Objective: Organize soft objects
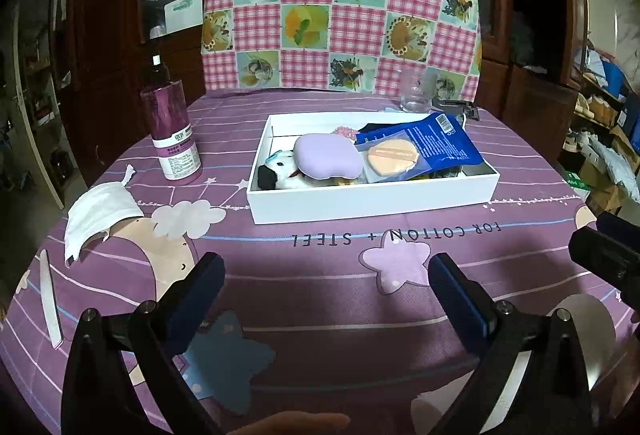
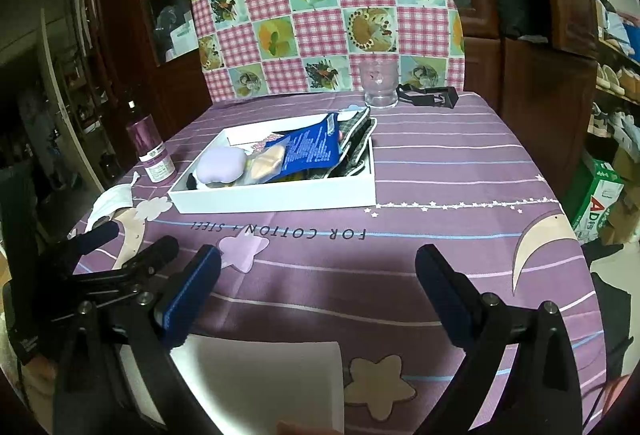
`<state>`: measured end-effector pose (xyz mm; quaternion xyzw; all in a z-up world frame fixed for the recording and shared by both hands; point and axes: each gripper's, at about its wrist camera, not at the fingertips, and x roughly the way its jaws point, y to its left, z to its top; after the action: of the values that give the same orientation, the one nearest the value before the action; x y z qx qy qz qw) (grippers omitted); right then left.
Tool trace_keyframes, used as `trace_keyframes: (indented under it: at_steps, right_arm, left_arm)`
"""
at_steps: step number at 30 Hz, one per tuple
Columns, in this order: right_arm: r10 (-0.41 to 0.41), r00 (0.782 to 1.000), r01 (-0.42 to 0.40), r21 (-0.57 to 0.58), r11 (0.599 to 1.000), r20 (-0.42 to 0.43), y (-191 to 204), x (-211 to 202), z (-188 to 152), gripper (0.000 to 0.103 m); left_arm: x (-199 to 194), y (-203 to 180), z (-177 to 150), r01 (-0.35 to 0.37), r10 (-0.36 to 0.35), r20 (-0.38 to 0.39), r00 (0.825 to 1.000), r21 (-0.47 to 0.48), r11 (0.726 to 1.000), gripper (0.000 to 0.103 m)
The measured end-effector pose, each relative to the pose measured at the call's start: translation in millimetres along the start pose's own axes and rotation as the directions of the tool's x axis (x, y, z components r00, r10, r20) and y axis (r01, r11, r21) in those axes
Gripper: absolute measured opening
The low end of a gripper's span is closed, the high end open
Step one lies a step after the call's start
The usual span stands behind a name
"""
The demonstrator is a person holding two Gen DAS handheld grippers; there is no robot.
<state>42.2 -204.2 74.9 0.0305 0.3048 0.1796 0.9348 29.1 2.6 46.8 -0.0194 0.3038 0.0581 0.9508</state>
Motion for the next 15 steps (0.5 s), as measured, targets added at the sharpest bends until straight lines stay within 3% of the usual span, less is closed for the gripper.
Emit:
trace_keyframes:
  at_steps: [15]
  right_arm:
    - [0.002,1.0,-0.002,0.002,1.0,0.009,1.1,-6.5,1.3,0.098]
  left_arm:
    - [-2.7,-0.4,-0.8,0.001,-0.001,0.005,1.0,0.005,1.0,0.103]
